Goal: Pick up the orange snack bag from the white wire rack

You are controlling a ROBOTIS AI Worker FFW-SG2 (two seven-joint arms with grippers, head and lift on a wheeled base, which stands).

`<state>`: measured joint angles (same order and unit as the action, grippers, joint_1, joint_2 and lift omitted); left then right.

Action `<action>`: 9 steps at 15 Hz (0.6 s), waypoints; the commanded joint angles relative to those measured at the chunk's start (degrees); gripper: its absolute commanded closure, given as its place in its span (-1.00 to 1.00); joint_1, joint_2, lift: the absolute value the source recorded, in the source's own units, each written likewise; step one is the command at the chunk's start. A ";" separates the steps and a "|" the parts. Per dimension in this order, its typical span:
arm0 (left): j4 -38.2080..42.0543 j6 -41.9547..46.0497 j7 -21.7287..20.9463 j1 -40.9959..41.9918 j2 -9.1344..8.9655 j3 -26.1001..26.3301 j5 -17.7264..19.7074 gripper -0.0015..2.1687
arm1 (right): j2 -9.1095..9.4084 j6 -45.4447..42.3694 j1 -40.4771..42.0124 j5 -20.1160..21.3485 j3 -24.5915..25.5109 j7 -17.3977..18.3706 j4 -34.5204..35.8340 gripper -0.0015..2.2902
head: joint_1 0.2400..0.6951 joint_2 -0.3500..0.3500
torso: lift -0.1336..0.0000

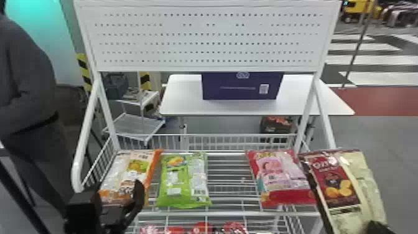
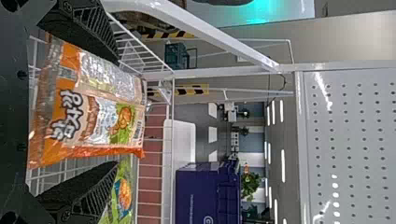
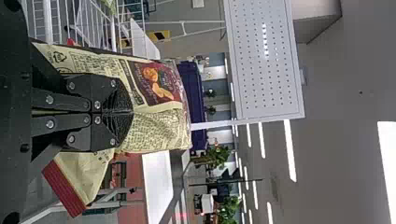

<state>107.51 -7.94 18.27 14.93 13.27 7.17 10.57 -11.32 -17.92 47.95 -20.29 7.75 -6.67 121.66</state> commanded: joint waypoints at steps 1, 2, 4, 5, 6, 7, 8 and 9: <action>-9.07 -0.64 -0.08 -7.55 0.00 0.57 -0.11 -0.90 | -0.01 -0.04 0.12 -0.01 0.16 0.00 -0.02 0.97 | 0.14 0.00 | 1.00; -12.14 -1.34 -0.26 -9.57 0.09 0.57 -0.02 -0.90 | -0.10 -0.04 0.12 -0.01 0.34 0.00 -0.11 0.97 | 0.14 0.00 | 1.00; -16.63 -1.52 -1.66 -12.38 0.09 0.57 0.07 -0.90 | -0.10 -0.04 0.04 -0.01 0.43 0.00 -0.37 0.97 | 0.14 0.00 | 1.00; -18.03 -1.69 -1.84 -13.26 0.00 0.66 -0.02 -0.90 | -0.10 -0.04 -0.05 -0.01 0.43 0.00 -0.46 0.97 | 0.14 0.00 | 1.00; -19.09 -1.69 -2.37 -13.79 0.00 0.74 -0.02 -0.90 | -0.10 -0.04 -0.05 -0.01 0.43 0.00 -0.55 0.97 | 0.14 0.00 | 1.00; -19.26 -2.57 -2.63 -14.14 0.00 0.74 0.33 -0.90 | -0.10 0.13 -0.23 -0.01 0.43 0.00 -0.63 0.97 | 0.14 0.00 | 1.00; -19.26 -2.75 -3.07 -14.49 0.00 0.83 0.15 -0.90 | -0.10 -0.04 -0.32 -0.01 0.43 0.00 -0.63 0.97 | 0.14 0.00 | 1.00; -19.26 -4.51 -3.25 -14.84 0.00 0.83 0.24 -0.80 | -0.01 -0.04 -0.40 -0.01 0.43 0.00 -0.72 0.97 | 0.14 0.00 | 1.00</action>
<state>88.34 -10.86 15.13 0.59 13.27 7.96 10.75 -11.42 -17.92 47.69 -20.30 8.17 -6.68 121.03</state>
